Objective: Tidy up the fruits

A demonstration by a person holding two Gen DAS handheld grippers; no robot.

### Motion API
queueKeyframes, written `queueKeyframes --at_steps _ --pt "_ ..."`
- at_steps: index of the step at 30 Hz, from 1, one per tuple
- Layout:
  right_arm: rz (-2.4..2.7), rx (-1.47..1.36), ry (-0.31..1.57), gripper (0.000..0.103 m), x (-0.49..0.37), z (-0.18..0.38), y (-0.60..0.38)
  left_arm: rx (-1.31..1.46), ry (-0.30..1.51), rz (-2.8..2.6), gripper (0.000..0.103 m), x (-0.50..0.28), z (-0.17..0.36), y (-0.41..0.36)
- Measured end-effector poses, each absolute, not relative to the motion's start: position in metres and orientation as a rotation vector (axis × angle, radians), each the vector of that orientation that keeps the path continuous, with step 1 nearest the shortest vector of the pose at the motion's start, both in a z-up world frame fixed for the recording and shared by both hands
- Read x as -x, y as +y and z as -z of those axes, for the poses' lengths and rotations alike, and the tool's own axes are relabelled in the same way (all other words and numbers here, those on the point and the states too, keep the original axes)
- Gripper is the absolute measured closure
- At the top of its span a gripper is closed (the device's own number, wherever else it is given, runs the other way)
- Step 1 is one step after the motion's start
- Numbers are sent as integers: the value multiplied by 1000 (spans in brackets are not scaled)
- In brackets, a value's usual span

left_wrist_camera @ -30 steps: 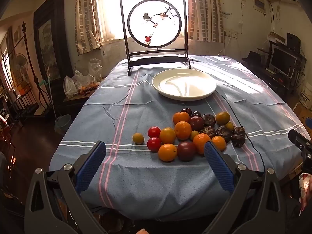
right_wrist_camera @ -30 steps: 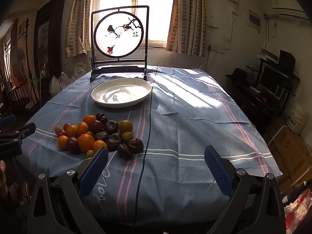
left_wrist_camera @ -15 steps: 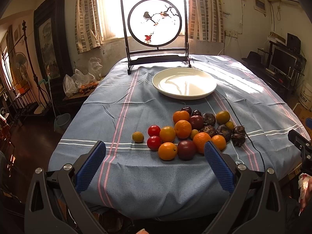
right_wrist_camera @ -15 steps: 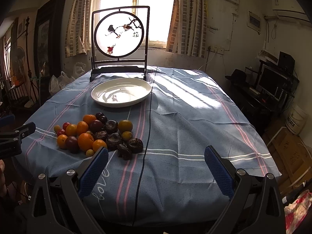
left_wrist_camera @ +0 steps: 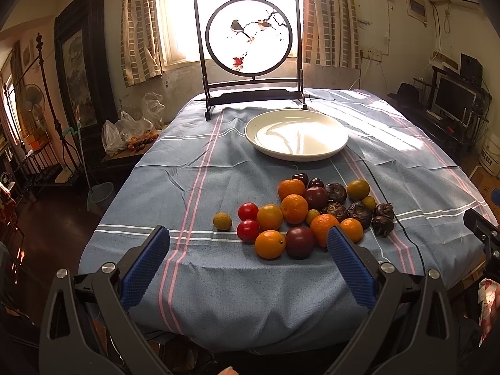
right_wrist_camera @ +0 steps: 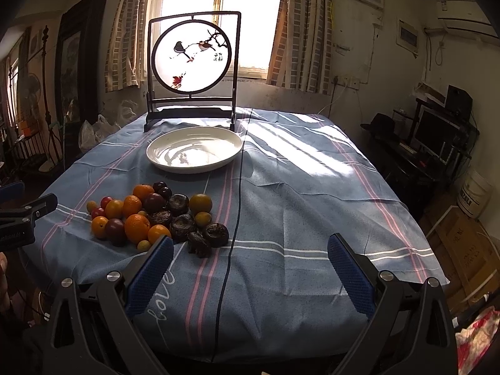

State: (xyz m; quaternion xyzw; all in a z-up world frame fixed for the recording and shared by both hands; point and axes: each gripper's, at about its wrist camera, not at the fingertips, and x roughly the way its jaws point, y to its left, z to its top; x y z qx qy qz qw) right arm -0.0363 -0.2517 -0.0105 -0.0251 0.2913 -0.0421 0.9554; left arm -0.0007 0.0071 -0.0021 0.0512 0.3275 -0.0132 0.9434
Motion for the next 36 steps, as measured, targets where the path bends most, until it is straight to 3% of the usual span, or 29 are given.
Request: queueKeyframes --at_steps 36 --pt "70 48 597 4 39 12 -250 -94 673 17 4 -3 7 12"
